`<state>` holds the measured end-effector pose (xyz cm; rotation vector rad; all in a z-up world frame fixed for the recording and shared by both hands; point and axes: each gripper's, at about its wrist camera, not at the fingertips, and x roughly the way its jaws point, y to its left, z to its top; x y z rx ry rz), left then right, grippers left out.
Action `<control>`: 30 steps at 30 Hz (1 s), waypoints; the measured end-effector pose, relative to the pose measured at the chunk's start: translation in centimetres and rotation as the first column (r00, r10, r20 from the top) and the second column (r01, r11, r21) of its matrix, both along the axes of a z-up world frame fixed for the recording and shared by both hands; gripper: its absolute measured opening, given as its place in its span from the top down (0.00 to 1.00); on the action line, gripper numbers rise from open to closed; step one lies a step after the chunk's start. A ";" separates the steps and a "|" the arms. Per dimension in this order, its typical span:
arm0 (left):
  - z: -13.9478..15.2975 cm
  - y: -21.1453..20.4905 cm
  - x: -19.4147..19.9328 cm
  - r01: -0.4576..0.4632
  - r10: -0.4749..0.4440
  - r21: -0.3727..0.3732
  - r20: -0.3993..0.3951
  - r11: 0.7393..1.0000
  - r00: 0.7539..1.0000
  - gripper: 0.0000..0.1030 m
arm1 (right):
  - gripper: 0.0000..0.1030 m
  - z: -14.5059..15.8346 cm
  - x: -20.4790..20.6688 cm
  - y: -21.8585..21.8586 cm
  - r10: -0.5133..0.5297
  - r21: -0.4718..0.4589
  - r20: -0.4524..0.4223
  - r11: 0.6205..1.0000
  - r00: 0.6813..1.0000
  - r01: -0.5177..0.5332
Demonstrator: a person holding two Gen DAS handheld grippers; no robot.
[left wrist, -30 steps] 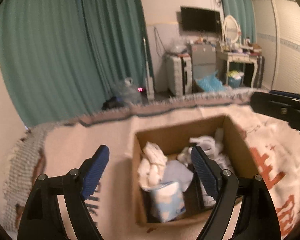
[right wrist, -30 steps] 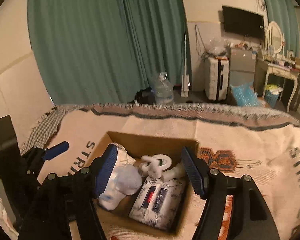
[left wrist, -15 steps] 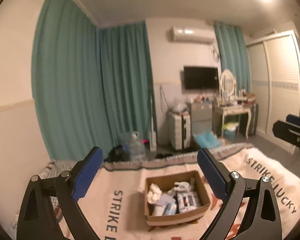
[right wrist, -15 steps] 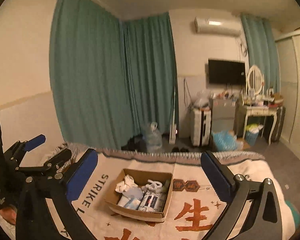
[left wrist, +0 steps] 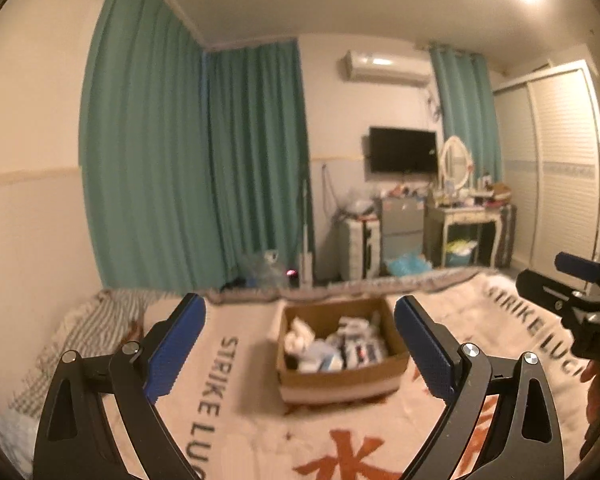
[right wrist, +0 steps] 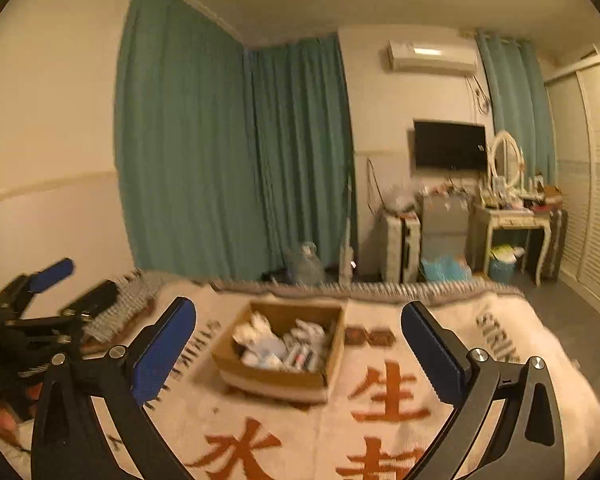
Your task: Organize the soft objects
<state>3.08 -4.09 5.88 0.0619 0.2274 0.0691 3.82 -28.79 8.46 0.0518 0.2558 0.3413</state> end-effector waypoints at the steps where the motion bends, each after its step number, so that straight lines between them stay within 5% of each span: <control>1: -0.9 0.2 0.3 -0.006 0.006 -0.005 -0.016 1.000 1.000 0.06 | 0.00 -1.3 0.6 0.2 -0.005 -0.010 -0.007 1.000 1.000 0.005; 5: -3.9 1.2 1.3 -0.038 0.033 -0.055 -0.078 0.998 0.996 0.06 | 0.00 -6.0 2.2 0.8 -0.008 0.002 -0.045 1.000 0.999 0.008; 8: -4.7 0.6 1.5 -0.056 0.055 -0.006 -0.084 0.998 0.995 0.06 | 0.00 -7.3 3.1 1.1 -0.013 0.006 -0.055 1.000 0.998 0.013; 30: -6.4 1.7 1.9 -0.036 0.029 -0.047 -0.143 0.998 0.989 0.06 | 0.00 -8.4 4.4 1.8 -0.033 -0.013 -0.082 0.999 0.996 0.032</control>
